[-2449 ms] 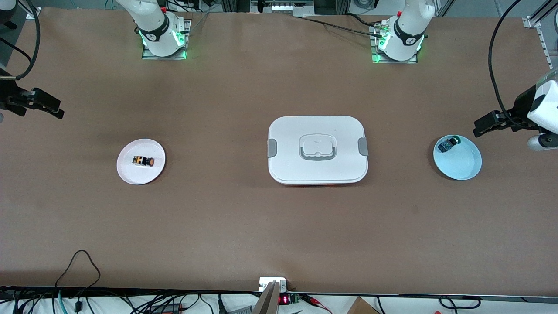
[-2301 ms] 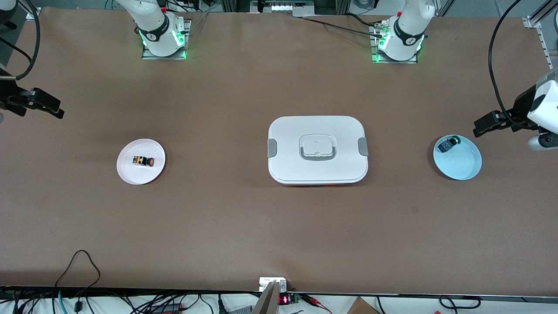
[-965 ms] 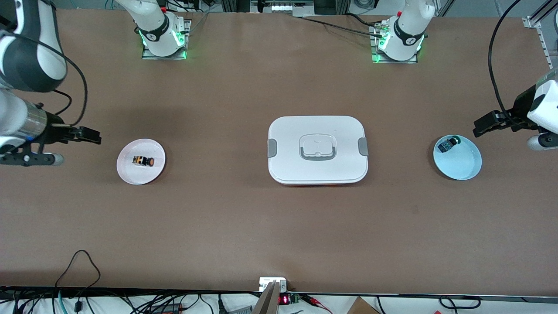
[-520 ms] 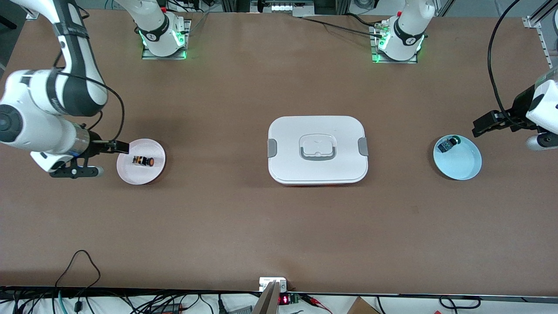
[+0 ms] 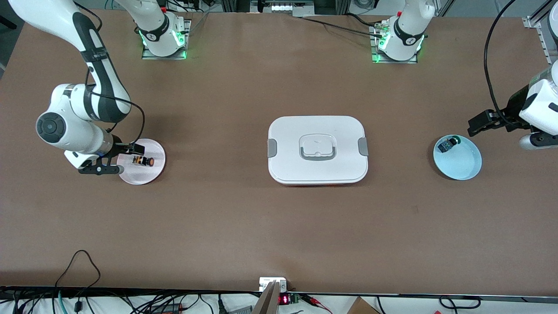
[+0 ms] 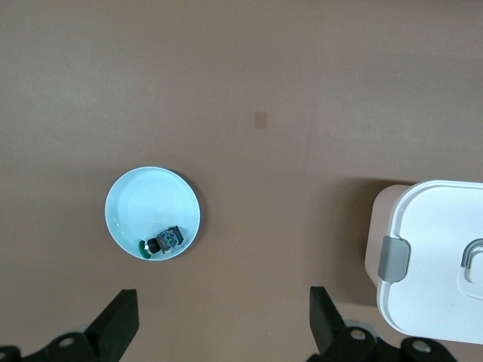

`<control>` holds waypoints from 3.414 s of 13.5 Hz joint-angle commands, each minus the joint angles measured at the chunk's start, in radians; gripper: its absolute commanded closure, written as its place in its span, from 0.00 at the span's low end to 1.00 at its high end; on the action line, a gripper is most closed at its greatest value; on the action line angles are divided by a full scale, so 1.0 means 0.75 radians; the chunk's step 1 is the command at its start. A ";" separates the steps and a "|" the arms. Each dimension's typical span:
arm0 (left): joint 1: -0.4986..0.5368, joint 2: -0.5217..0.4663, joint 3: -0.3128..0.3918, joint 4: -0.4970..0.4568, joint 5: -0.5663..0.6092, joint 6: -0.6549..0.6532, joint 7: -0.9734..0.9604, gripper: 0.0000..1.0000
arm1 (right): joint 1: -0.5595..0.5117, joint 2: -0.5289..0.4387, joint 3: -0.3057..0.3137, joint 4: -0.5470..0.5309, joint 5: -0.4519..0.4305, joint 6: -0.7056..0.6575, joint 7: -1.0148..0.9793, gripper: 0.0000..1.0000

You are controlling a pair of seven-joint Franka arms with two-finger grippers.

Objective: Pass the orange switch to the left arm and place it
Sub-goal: 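Lower the right gripper over the orange switch on the plate, then close the right gripper on the orange switch and lift it, then carry the switch over the box while the left gripper approaches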

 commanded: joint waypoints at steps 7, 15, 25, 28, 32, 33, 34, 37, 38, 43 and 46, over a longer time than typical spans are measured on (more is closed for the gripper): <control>0.000 0.017 -0.008 0.044 0.030 -0.033 0.016 0.00 | 0.004 0.127 0.004 0.023 0.066 0.144 0.015 0.00; 0.000 0.017 -0.017 0.048 0.028 -0.031 0.016 0.00 | 0.006 0.185 0.002 0.031 0.064 0.214 0.009 0.00; 0.000 0.015 -0.017 0.048 0.030 -0.031 0.018 0.00 | 0.016 0.207 0.000 0.033 0.064 0.224 -0.008 0.26; 0.000 0.015 -0.015 0.048 0.030 -0.033 0.018 0.00 | 0.018 0.199 -0.002 0.033 0.053 0.214 -0.028 0.60; 0.002 0.015 -0.010 0.048 0.020 -0.031 0.016 0.00 | 0.022 0.134 0.004 0.047 0.055 0.102 -0.143 0.80; 0.002 0.011 -0.010 0.048 0.013 -0.031 0.016 0.00 | 0.022 0.107 0.004 0.082 0.059 0.016 -0.149 0.82; 0.000 0.013 -0.010 0.048 0.011 -0.023 0.030 0.00 | 0.022 0.091 0.004 0.137 0.064 -0.086 -0.151 0.82; -0.023 0.015 -0.015 0.050 0.013 -0.019 0.032 0.00 | 0.026 0.026 0.049 0.307 0.068 -0.309 -0.149 0.83; -0.053 0.023 -0.013 0.044 0.025 -0.019 0.030 0.00 | 0.026 -0.001 0.061 0.333 0.070 -0.344 -0.143 0.83; -0.078 0.083 -0.010 0.052 0.108 -0.054 0.034 0.00 | 0.030 -0.083 0.071 0.454 0.188 -0.471 -0.151 0.83; -0.046 0.081 0.000 0.060 0.004 -0.072 0.067 0.00 | 0.030 -0.130 0.133 0.546 0.217 -0.557 -0.171 0.85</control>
